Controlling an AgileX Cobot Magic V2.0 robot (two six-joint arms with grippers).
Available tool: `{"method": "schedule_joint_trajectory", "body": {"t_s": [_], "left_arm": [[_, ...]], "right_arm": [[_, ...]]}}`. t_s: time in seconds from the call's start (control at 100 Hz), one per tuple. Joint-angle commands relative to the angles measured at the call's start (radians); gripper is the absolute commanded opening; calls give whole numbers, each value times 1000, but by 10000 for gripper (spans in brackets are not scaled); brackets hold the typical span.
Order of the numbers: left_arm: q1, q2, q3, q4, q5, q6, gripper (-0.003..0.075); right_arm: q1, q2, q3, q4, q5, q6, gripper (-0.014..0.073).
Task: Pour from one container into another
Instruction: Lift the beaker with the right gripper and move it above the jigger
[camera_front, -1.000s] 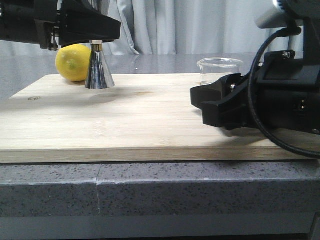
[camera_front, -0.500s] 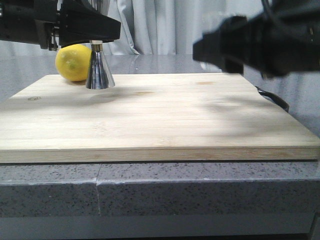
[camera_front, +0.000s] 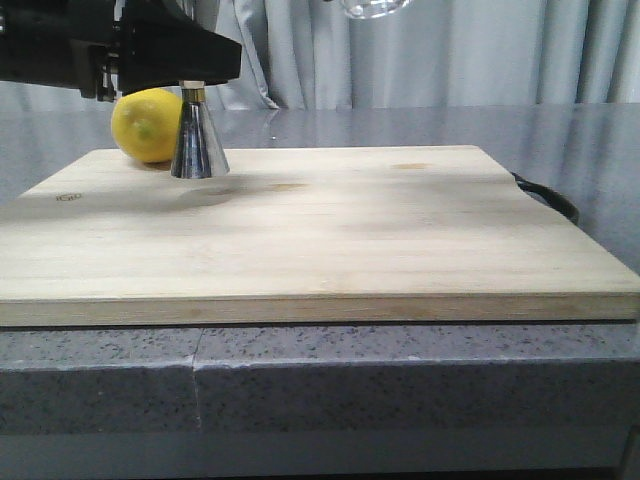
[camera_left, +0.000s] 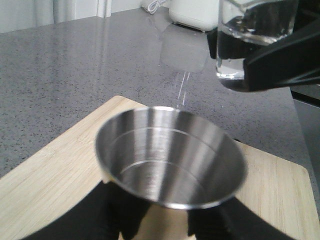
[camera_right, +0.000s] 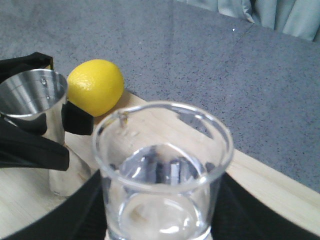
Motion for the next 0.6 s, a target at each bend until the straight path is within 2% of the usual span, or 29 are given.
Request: {"method": "schedule_joint_trajectory", "body": {"t_s": [0.0, 0.37, 0.59], "left_arm": [[-6, -49, -29, -83, 113, 4, 260], [-6, -49, -29, -83, 113, 4, 260], [-6, -49, -29, -83, 113, 4, 260]], "right_arm": [[17, 15, -137, -23, 70, -35, 309], [98, 198, -496, -23, 434, -251, 309], [114, 254, -630, -32, 549, -386, 309]]}}
